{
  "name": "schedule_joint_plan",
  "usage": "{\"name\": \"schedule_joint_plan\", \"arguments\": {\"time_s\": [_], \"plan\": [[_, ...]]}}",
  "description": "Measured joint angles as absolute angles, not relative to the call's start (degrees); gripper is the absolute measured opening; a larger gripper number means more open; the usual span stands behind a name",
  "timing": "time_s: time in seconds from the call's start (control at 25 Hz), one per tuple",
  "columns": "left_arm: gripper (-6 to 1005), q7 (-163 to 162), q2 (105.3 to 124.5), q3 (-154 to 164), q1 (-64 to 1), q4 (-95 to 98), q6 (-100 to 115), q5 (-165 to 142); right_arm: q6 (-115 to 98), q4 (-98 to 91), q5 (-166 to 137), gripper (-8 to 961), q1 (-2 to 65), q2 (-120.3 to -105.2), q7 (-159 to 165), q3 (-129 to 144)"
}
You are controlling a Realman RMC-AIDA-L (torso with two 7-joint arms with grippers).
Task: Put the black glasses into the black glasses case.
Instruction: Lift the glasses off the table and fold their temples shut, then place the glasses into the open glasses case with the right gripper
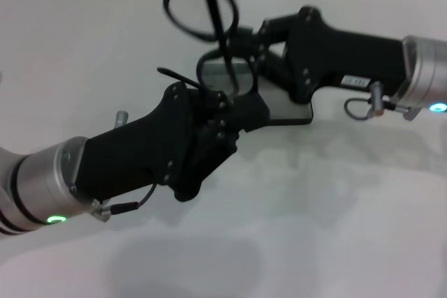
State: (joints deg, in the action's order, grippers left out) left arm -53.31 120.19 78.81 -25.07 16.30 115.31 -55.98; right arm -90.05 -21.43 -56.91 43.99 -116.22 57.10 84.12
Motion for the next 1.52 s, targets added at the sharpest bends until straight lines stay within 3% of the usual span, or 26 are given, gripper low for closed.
{"name": "schedule_joint_plan", "arguments": {"time_s": [0.6, 1.0, 1.28, 1.52], "plan": [[26, -53.45, 119.93, 78.96, -26.79, 12.13, 113.02, -53.39, -80.19, -32.41, -56.88, 59, 39.52, -116.18, 57.87, 94.39], [27, -54.01, 116.2, 76.45, -21.56, 12.3, 115.01, -53.08, -73.07, -41.61, -61.04, 62, 34.49, -115.51, 61.6, 93.78], [26, -54.16, 113.84, 68.38, -15.2, 13.74, 116.18, -53.07, -52.48, -69.76, -93.2, 65, 27.97, -116.01, 87.19, 101.6], [26, -54.77, 113.47, 65.55, -13.17, 15.34, 116.19, -53.04, -48.01, -79.8, -126.9, 67, 32.38, -116.23, 118.3, 110.19]]}}
